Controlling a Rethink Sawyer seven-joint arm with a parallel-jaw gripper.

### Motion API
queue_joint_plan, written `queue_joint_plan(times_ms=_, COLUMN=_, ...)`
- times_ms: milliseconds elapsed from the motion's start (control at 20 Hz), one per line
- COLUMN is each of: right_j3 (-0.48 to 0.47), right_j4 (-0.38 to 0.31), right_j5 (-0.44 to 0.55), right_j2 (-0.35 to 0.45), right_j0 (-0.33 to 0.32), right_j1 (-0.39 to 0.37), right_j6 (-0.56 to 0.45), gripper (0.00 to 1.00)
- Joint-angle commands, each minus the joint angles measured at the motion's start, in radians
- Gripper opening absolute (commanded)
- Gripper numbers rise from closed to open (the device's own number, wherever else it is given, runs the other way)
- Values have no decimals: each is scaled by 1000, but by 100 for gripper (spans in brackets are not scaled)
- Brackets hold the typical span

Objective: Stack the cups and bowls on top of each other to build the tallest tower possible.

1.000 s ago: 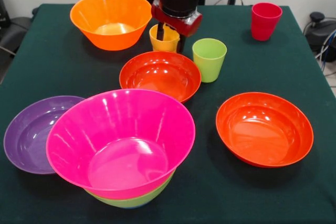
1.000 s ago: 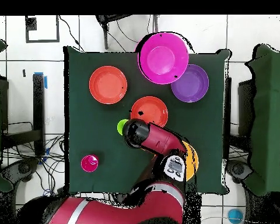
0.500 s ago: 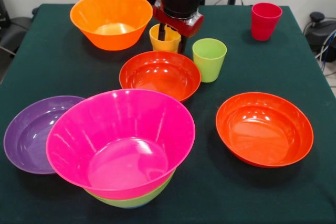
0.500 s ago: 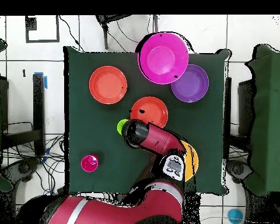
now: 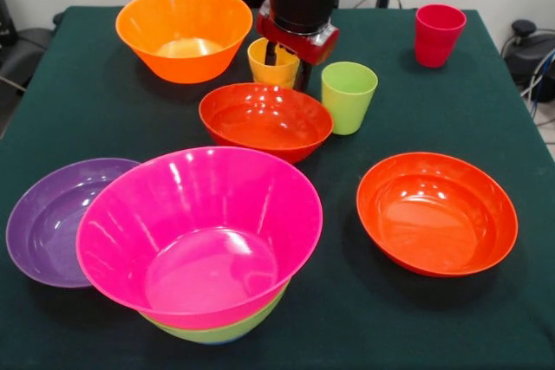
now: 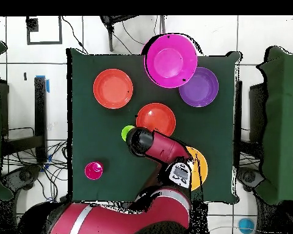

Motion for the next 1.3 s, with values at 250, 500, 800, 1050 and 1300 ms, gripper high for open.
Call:
queue_joint_plan(times_ms=250, right_j3=40, right_j4=-17, right_j5=-70, right_j2=129, right_j0=-7, right_j1=42, right_j6=126, gripper=100)
queue_joint_plan(times_ms=500, right_j3=28, right_j4=-19, right_j5=-60, right_j2=130, right_j0=-16, right_j1=42, right_j6=117, gripper=100)
queue_joint_plan(times_ms=800, right_j3=37, right_j4=-17, right_j5=-17, right_j2=128, right_j0=-12, right_j1=8, right_j6=112, gripper=100)
queue_joint_plan(times_ms=1050, right_j3=48, right_j4=-19, right_j5=30, right_j2=120, right_j0=-7, right_j1=-37, right_j6=103, gripper=100)
queue_joint_plan(times_ms=1300, right_j3=51, right_j4=-22, right_j5=67, right_j2=108, right_j0=-1, right_j1=-65, right_j6=100, gripper=100)
